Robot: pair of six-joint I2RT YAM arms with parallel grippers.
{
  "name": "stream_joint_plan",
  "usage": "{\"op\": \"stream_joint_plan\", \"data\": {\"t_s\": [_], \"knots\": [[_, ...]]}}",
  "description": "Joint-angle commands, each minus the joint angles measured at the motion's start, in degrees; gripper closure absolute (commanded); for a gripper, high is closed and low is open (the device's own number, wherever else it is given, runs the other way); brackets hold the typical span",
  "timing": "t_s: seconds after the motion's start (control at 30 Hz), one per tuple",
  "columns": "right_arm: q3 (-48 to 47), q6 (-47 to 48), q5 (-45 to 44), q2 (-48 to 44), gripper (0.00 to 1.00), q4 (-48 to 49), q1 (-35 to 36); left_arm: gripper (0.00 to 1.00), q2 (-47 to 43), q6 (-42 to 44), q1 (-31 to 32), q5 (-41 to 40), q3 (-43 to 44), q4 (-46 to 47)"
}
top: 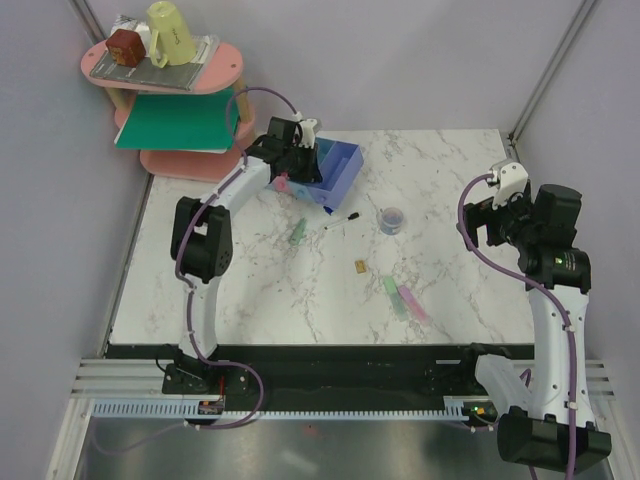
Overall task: Sort the stationery into containers
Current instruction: Move the storage box to the center of the board.
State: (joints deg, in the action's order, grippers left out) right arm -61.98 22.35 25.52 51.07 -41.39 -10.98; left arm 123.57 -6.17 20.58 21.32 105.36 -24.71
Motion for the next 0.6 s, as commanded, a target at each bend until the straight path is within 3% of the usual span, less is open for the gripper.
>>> {"op": "stream_joint_plan", "data": {"t_s": [0.0,0.4,0.57], "knots": [[-1.6,0.5,-1.0,0.3,0.02,0.3,0.2,0.98,3.3,-1.6,1.0,-1.5,7.9,6.0],[1.1,2.3,-2.9,-0.4,0.02,-0.1,0.2,0.98,12.2,-0.6,4.6,-5.1,16.1,6.6],[2.0,2.4,-2.7,-0.2,0.02,0.3,0.2,0.89,14.0,0.4,6.4,-4.9,15.3,6.7]]}}
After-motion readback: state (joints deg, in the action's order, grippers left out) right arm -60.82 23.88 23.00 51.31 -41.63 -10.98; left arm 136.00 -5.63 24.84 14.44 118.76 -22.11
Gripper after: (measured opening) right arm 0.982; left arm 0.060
